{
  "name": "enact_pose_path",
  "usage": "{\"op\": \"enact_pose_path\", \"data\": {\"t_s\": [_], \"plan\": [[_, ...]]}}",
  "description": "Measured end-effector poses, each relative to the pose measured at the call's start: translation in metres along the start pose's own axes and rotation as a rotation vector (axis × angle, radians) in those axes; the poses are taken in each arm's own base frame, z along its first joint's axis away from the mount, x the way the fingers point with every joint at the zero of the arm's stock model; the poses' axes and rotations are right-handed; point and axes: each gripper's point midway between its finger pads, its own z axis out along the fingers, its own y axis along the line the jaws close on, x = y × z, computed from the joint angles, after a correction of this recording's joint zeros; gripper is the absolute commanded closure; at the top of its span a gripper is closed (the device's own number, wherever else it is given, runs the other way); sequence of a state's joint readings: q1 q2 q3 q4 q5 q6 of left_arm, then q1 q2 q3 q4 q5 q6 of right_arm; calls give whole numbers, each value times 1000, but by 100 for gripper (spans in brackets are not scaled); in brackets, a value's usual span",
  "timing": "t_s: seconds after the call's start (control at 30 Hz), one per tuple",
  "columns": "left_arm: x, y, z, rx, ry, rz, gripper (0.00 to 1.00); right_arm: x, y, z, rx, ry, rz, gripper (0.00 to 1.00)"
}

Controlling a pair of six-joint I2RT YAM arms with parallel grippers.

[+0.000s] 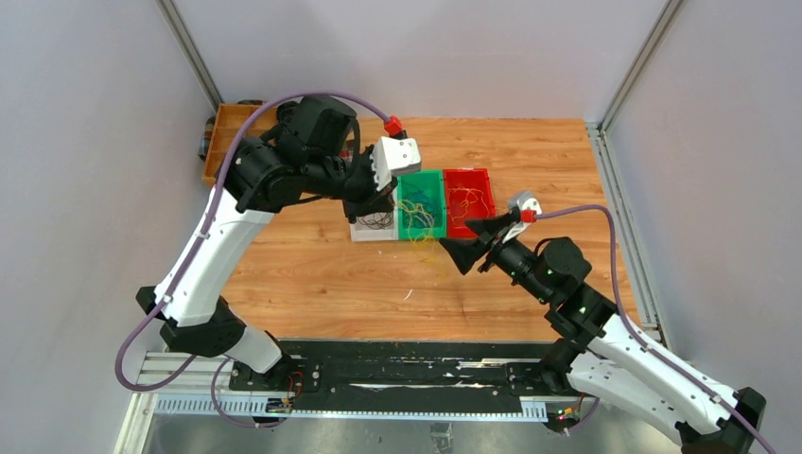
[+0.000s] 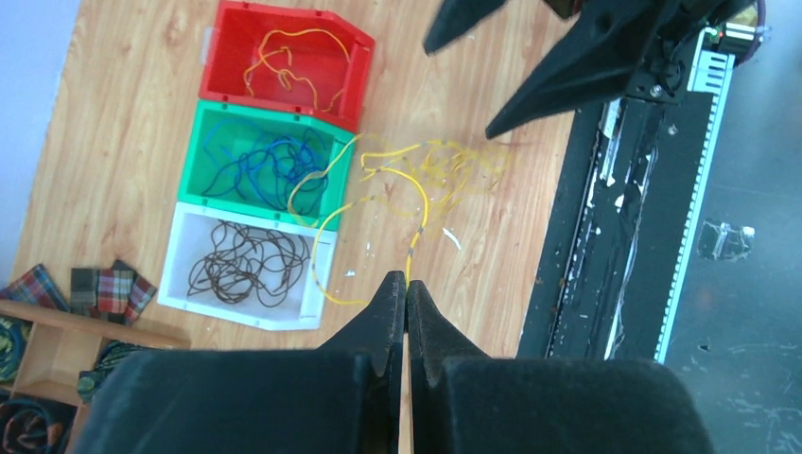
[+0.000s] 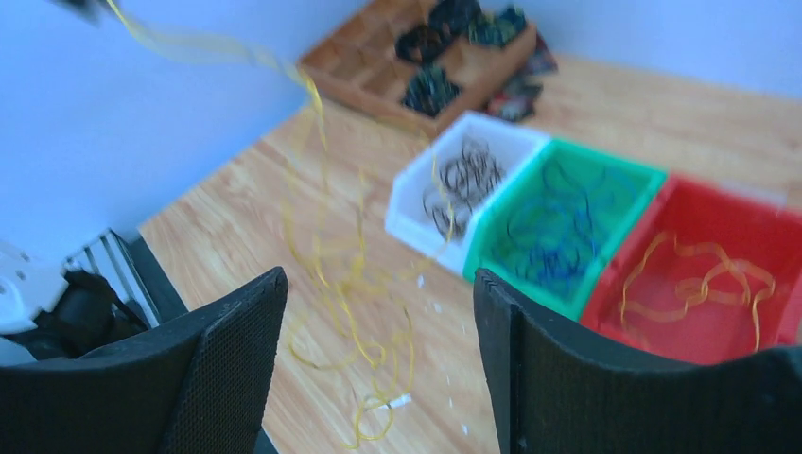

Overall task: Untangle the cables
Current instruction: Untie the cable.

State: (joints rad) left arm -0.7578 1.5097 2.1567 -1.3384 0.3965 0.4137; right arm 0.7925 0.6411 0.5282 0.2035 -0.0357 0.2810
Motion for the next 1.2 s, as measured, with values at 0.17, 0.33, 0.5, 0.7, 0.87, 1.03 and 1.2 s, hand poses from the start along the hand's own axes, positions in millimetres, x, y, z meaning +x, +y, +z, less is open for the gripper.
{"op": "enact_pose_path", "data": {"t_s": [0.17,0.33,0.5,0.7,0.87,1.03,1.2], "plan": [[9,-10,9,30,37,10,100,-50,24,11,-71,-70,-62,26],[8,-15,7,33,36,25,100,-42,29,29,-102,-25,-89,26],[8,-18,2,27,29,34,100,-26,34,38,-127,26,-98,26],[10,-23,1,41,34,58,100,-25,28,43,-90,26,-114,35],[15,-31,-3,76,53,74,100,-21,17,55,-35,33,-126,49],[16,-43,-8,131,50,98,100,-16,6,69,22,26,-127,50],[18,-51,-13,168,56,116,100,-22,4,79,41,-17,-123,46]]}}
